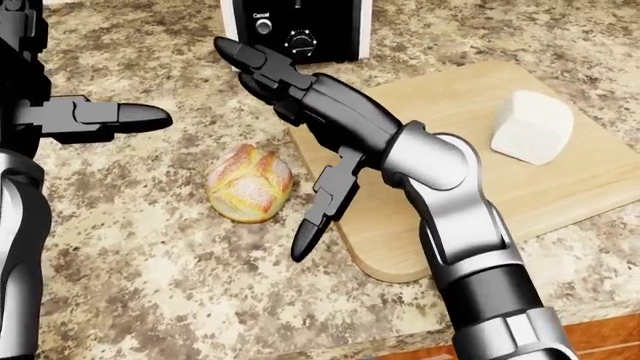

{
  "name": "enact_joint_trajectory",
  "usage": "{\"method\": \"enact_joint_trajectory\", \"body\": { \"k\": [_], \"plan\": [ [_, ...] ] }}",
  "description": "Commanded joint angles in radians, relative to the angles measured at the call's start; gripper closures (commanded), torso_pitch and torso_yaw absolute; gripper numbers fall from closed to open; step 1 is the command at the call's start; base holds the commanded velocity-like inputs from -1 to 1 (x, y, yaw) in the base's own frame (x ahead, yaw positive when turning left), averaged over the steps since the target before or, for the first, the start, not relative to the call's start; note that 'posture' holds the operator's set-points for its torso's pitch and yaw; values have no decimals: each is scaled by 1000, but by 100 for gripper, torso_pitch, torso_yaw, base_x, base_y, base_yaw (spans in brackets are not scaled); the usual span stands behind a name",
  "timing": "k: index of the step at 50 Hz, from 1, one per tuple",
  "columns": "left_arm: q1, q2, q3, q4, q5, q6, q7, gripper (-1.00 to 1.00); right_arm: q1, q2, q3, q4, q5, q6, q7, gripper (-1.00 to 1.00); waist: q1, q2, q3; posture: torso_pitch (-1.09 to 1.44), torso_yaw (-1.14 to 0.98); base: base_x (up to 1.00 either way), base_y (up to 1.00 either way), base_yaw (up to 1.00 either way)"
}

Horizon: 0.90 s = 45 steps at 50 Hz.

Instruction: Place the bread and cheese on the cutting board.

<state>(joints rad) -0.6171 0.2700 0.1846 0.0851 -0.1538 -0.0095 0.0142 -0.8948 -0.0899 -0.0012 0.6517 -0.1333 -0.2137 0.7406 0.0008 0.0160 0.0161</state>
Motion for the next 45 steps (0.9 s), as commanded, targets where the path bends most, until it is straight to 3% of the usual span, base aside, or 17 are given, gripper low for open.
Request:
{"method": "enact_joint_trajectory", "body": {
  "k": [1,3,7,14,37,45],
  "plan": [
    [-41,10,6,-34,0,-25,1,-100,-33,4,-6,-20,17,-21,-14,-100,-2,4,-23,0,0,0,0,0],
    [-41,10,6,-34,0,-25,0,-100,-35,5,-6,-14,19,-24,-16,-100,-2,5,-23,0,0,0,0,0],
    [-45,11,7,-32,0,-20,3,-100,-34,7,-3,-14,19,-20,-12,-69,-3,4,-24,0,0,0,0,0],
    [-54,14,7,-21,3,-22,10,-100,-24,11,0,10,5,-41,-16,-44,-4,4,-24,0,0,0,0,0],
    [-73,35,9,68,79,-41,38,-100,-11,4,13,92,-109,-159,-22,-29,-9,1,-33,0,0,0,0,0],
    [-68,34,8,63,79,-40,37,-100,-21,0,7,121,-121,-200,-51,13,-8,0,-31,0,0,0,0,0]
  ]
}}
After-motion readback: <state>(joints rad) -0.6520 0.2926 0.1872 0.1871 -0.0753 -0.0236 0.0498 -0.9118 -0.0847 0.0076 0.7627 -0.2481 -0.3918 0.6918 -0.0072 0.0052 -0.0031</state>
